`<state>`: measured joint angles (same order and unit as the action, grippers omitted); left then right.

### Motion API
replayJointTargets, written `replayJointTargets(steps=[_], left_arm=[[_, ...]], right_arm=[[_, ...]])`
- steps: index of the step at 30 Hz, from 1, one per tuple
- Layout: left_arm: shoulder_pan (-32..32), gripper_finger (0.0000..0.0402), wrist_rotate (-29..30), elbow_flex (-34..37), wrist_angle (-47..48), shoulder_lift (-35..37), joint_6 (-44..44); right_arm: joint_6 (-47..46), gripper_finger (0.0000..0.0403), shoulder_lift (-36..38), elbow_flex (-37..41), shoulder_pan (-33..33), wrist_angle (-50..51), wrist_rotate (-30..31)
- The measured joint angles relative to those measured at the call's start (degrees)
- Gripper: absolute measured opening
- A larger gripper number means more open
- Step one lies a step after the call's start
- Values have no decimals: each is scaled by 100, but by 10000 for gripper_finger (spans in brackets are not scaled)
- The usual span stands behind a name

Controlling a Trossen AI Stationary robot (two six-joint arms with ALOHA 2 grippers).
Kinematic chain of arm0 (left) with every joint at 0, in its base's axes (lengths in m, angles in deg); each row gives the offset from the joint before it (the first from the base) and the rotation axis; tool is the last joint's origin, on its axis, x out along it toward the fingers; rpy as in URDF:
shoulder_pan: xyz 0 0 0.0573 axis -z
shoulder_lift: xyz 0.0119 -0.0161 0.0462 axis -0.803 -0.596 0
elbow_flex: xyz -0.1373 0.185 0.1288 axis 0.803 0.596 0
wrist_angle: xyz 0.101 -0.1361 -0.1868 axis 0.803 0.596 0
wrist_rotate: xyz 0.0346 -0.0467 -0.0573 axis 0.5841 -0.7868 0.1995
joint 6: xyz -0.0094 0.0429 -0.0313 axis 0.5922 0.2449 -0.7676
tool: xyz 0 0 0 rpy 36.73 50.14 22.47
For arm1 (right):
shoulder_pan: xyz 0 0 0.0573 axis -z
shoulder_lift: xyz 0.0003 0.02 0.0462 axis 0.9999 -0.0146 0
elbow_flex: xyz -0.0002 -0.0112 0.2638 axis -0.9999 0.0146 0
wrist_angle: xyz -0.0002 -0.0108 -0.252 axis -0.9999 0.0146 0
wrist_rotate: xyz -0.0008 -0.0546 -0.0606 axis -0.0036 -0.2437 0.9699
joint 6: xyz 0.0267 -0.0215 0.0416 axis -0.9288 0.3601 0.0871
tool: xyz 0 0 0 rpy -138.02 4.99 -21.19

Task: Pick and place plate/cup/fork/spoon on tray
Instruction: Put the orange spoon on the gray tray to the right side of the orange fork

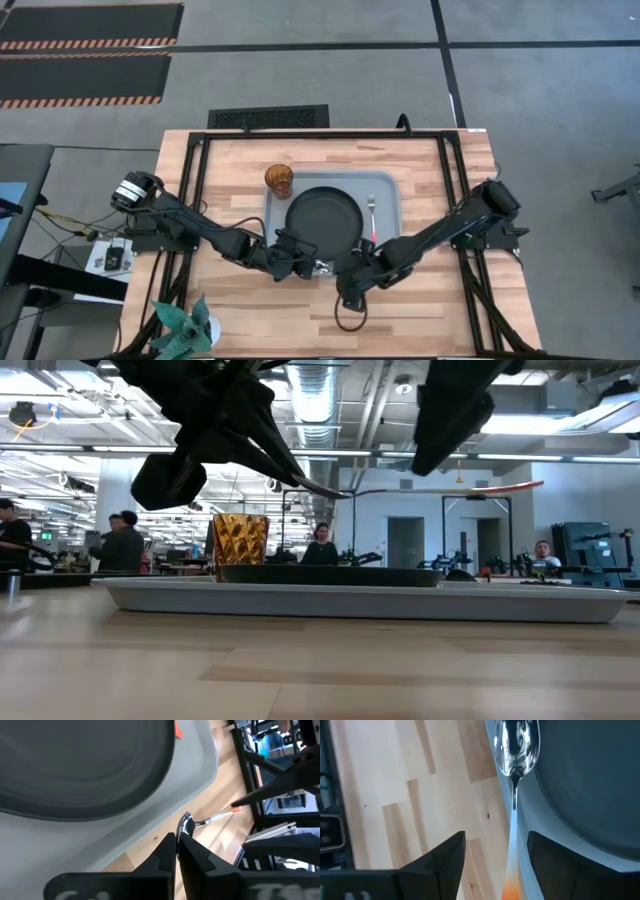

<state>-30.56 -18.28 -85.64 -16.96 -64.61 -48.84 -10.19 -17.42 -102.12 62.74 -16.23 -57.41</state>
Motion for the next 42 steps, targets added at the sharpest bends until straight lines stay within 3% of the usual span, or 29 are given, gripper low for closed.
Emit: replayJointTargets(steps=[31, 42], left_arm=[[2, 0, -90, 4, -392, 0, 275], [2, 1, -147, 4, -379, 0, 269]], right_arm=[[207, 112, -218, -75, 262, 113, -275], [194, 21, -218, -75, 256, 109, -258]])
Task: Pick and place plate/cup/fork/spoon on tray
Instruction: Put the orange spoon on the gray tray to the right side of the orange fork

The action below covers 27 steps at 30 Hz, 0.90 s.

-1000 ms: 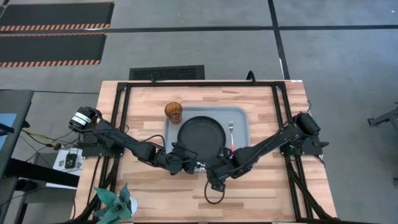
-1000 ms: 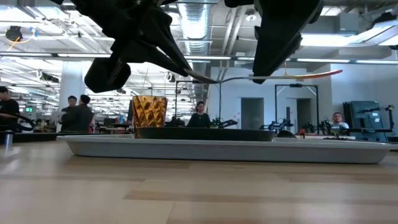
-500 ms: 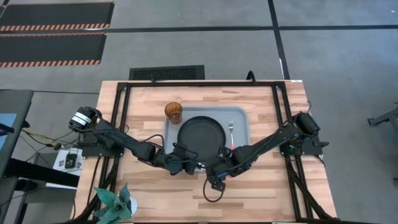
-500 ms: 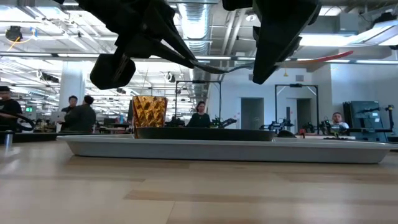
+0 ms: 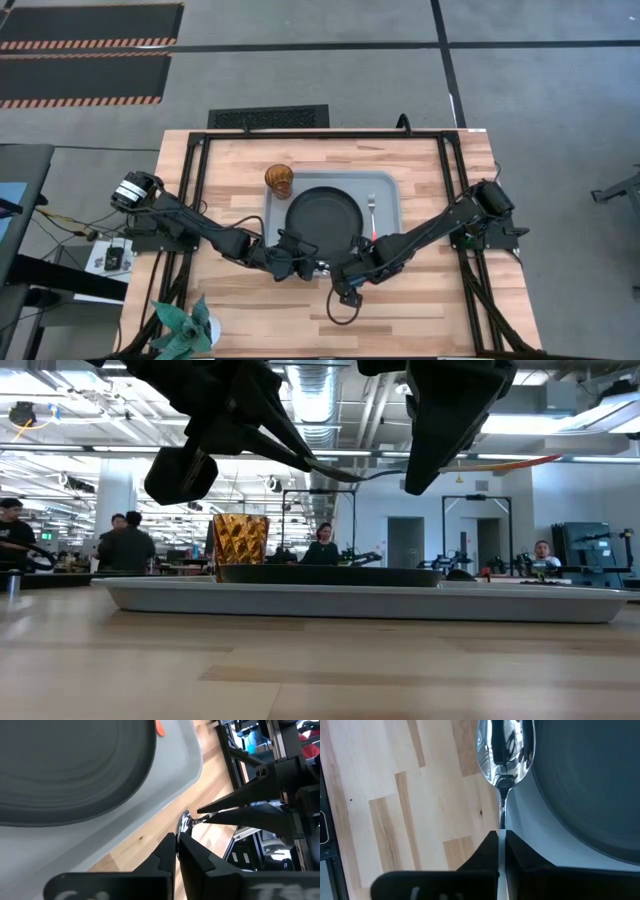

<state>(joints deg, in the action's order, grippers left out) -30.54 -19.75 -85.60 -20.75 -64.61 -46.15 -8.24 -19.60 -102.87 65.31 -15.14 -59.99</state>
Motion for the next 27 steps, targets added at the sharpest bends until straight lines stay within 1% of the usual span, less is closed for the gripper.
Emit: replayJointTargets(steps=[2, 4, 7, 10, 13, 16, 18, 20, 23, 25, 27], left_arm=[[-1, 6, 4, 0, -2, 0, 1], [0, 15, 6, 0, -2, 0, 4], [2, 33, 6, 0, 14, 9, 22], [2, 53, 8, 3, 188, 142, 219], [8, 73, 274, 4, 746, 467, 374], [53, 89, 774, 2, 1447, 880, 486], [82, 92, 878, 48, 1672, 1185, 803], [85, 85, 778, 228, 1619, 1487, 1102], [87, 53, 715, 635, 1456, 1891, 1273], [85, 22, 729, 1035, 980, 2182, 1389], [81, 7, 723, 1491, 281, 2459, 1562]], right_arm=[[1, 17, 0, 0, 0, 3, 7], [-1, 22, 0, 0, 0, 5, 5], [-67, 33, 0, 0, 2, 24, 5], [-155, 30, 0, 0, 4, 35, 5], [-289, 20, 0, 0, 2, 53, 5], [-462, 20, 2, 0, 2, 120, -1], [-597, 23, 3, 0, 34, 234, -96], [-827, 23, 48, 6, 80, 359, -220], [-1149, 17, 223, 4, 166, 457, -165], [-1383, 15, 404, 66, 266, 479, -29], [-1705, 14, 625, 203, 412, 483, 94]])
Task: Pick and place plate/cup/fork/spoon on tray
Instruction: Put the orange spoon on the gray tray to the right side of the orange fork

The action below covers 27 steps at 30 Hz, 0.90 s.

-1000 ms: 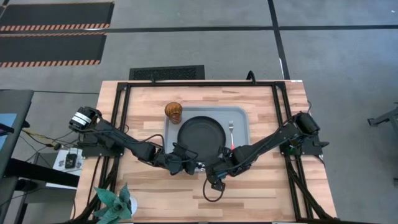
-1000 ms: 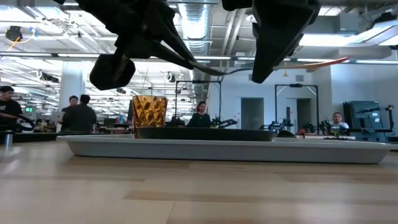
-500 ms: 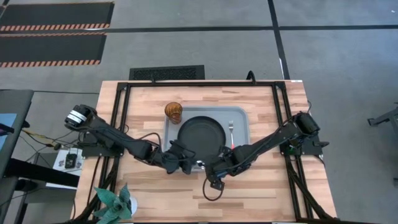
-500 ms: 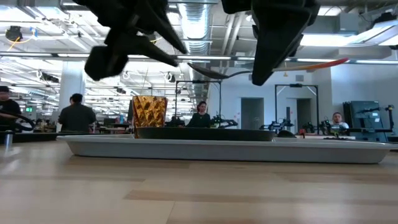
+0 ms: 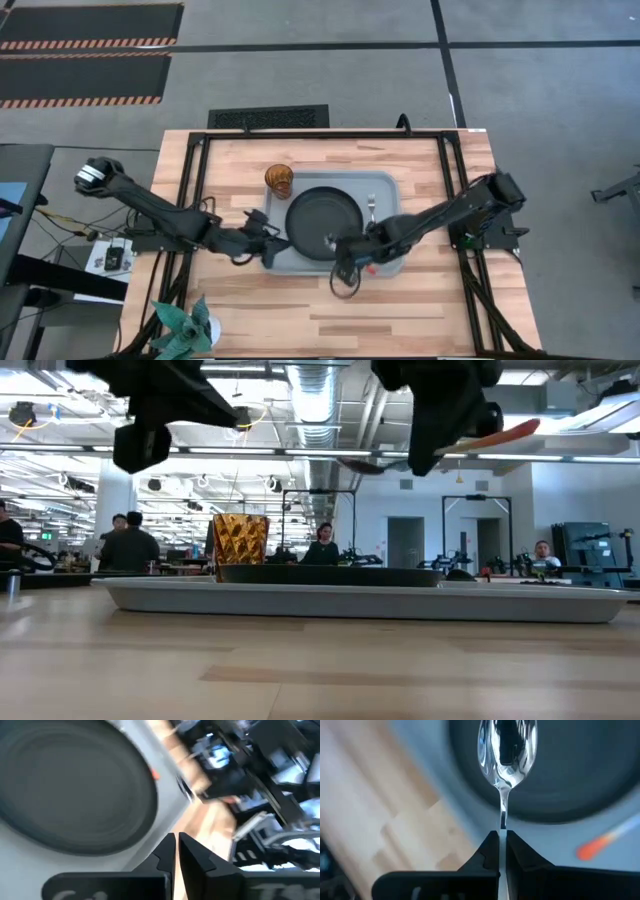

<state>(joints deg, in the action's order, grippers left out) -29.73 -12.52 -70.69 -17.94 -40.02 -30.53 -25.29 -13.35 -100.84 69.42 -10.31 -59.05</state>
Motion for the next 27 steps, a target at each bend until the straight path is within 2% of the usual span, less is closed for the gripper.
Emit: replayJointTargets(steps=[5, 13, 21, 27], left_arm=[[-64, 2, 9, 853, -1309, 557, 725], [-398, 0, 81, 1251, -1255, 1270, 1598], [-1015, 0, -550, 1315, -883, 1846, 2162], [-1251, 0, -592, 1318, -679, 2128, 2246]], right_arm=[[-1091, 14, 580, 608, 437, 106, 207], [-2773, 15, 1414, 1837, 1104, 467, 307], [-3081, 16, 1365, 2504, 1691, 427, 365], [-3143, 16, 989, 2571, 1998, 264, 467]])
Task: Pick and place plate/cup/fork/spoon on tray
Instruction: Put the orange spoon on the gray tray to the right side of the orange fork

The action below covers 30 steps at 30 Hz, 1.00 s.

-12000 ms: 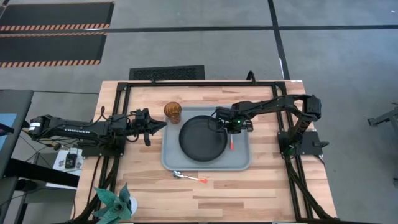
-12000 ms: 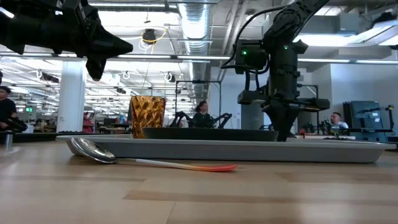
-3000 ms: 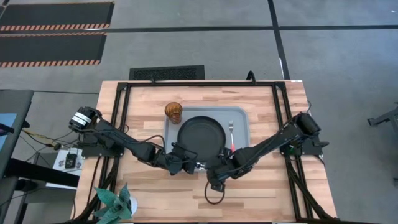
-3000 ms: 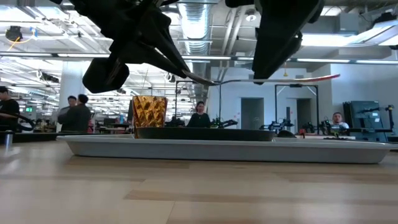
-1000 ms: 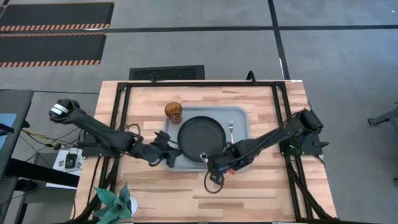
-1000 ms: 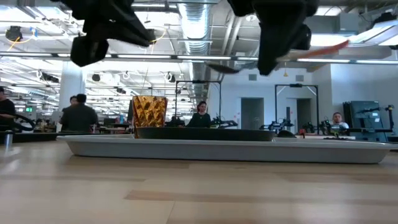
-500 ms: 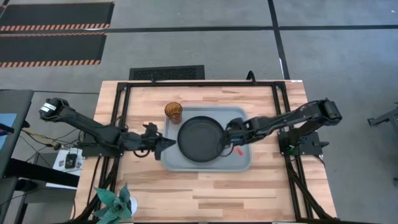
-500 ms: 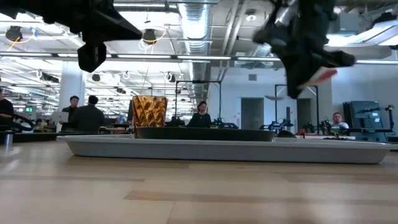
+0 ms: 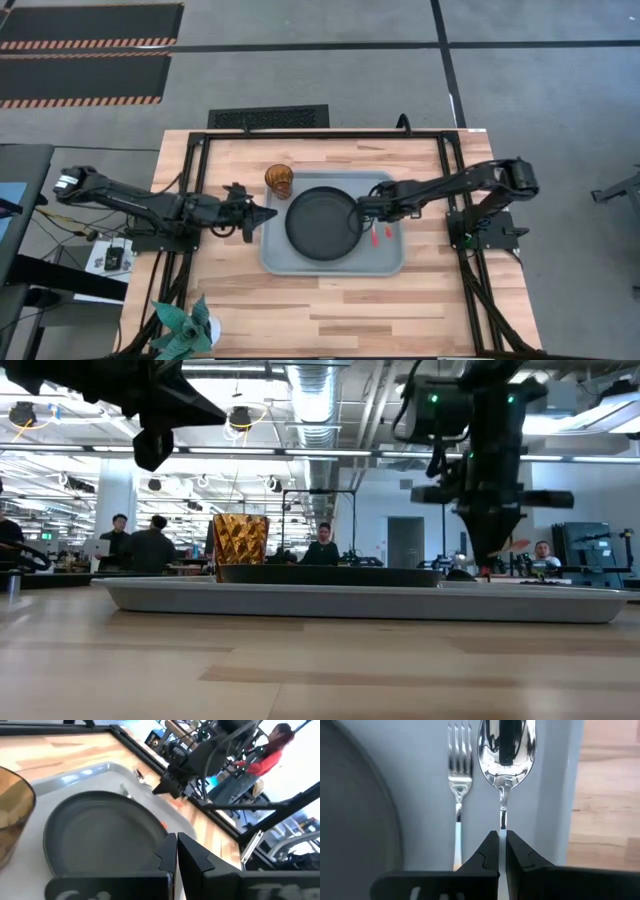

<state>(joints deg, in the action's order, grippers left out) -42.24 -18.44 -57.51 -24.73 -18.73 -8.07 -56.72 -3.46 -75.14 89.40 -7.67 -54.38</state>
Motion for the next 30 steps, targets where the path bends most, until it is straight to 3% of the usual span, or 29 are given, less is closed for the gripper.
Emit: replayJointTargets(steps=[9, 14, 18, 30], left_arm=[[-52, 0, 23, 2, 501, 323, -42], [-52, 0, 45, 2, 639, 381, -46], [-52, 0, 47, 2, 713, 376, -51], [-50, 0, 183, 2, 719, 376, -53]], right_arm=[[7, 16, -506, 7, 125, -194, -142], [184, 15, -435, 17, 289, -198, -175], [242, 14, -253, 438, 377, -767, -413], [-427, 16, 87, 885, 179, -1107, -268]])
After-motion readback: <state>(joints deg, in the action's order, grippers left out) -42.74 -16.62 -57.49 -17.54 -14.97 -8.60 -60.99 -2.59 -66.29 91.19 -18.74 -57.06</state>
